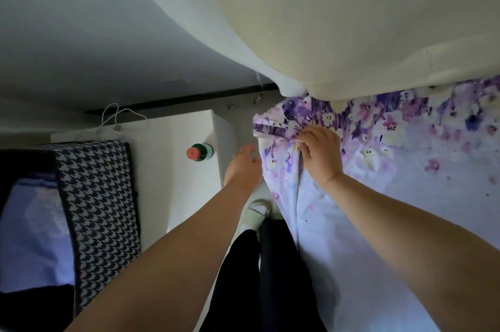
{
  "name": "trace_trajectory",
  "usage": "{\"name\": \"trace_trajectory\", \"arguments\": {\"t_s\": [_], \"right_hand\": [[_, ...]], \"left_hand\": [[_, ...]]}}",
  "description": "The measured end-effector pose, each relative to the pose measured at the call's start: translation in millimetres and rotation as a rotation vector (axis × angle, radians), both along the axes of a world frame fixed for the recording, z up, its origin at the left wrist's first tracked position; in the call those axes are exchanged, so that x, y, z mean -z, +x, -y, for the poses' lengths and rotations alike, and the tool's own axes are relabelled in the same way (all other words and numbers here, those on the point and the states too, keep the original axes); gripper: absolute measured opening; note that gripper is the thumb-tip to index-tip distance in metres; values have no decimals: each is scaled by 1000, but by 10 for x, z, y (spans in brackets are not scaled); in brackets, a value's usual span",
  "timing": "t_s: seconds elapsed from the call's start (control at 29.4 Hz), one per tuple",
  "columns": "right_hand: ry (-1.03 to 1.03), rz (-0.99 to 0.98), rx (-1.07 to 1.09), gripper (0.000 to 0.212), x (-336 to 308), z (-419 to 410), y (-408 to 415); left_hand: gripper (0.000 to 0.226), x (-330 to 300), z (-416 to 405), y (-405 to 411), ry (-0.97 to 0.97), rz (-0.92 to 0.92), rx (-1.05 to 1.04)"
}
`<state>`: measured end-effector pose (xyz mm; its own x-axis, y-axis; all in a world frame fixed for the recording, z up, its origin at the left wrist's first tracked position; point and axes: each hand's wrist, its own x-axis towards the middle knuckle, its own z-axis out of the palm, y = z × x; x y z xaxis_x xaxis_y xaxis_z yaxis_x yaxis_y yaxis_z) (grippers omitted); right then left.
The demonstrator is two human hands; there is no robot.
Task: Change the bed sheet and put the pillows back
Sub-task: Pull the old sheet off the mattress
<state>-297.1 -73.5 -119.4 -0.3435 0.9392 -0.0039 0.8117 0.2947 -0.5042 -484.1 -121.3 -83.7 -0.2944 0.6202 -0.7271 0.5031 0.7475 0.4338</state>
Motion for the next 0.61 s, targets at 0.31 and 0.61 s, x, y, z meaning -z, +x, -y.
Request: {"name": "trace_trajectory", "arguments": {"t_s": [0.31,0.61], "right_hand": [[-568,-664,639,16,-356,262,104],[-942,-1081,1034,13,-526,259,65]], "left_hand": [[60,-106,-197,547,-31,150,-122],[17,15,-260,586,35,339,-449]]}}
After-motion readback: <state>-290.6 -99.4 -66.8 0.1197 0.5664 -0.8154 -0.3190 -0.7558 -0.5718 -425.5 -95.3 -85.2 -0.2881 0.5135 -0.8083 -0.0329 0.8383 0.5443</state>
